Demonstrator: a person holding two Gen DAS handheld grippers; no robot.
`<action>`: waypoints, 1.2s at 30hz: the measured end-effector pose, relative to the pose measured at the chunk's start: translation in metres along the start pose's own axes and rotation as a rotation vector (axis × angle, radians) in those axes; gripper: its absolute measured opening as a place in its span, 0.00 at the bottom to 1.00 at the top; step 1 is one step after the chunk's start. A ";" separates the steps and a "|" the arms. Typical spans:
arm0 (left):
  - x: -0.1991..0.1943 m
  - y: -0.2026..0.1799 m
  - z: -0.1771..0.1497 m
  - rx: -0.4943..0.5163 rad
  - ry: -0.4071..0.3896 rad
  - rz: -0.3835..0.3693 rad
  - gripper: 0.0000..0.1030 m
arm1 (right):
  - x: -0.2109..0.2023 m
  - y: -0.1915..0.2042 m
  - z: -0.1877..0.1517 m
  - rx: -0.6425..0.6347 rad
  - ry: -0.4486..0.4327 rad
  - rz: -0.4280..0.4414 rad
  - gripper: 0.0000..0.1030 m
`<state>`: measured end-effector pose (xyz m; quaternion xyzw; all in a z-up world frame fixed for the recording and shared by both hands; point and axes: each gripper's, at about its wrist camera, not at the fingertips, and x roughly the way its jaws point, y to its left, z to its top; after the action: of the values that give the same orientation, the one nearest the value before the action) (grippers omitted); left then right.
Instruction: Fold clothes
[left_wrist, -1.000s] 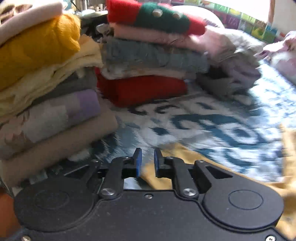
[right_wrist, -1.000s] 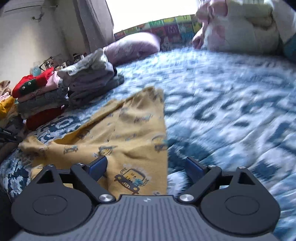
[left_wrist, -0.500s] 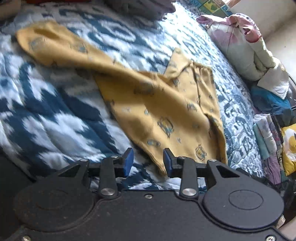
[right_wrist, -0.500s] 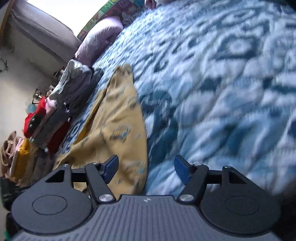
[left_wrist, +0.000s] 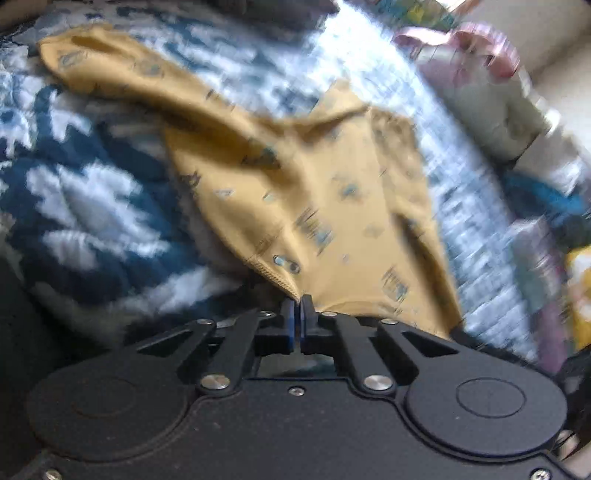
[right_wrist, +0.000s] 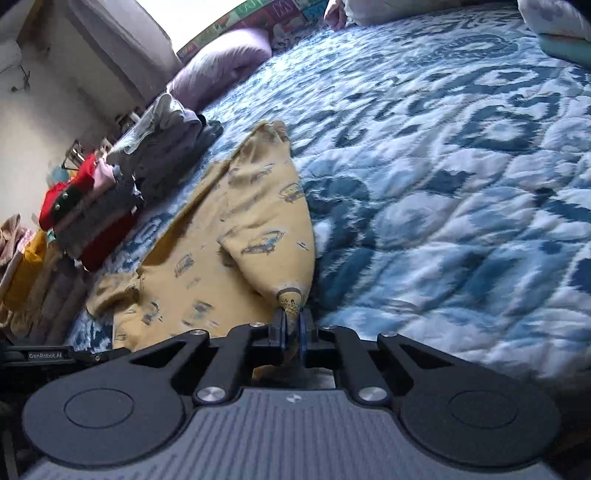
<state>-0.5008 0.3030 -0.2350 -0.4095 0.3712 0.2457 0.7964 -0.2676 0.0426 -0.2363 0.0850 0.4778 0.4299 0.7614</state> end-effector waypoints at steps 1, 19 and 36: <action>0.001 0.000 0.000 0.007 0.011 0.008 0.04 | 0.003 -0.002 -0.001 0.001 0.018 -0.018 0.13; -0.009 -0.071 0.111 0.450 -0.189 0.100 0.18 | 0.030 0.095 -0.005 -0.413 -0.115 0.082 0.44; 0.127 -0.122 0.151 0.929 -0.150 0.342 0.20 | 0.082 0.095 0.013 -0.340 -0.030 0.206 0.44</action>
<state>-0.2809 0.3736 -0.2197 0.0742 0.4448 0.2101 0.8675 -0.2972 0.1653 -0.2319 0.0099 0.3758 0.5788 0.7237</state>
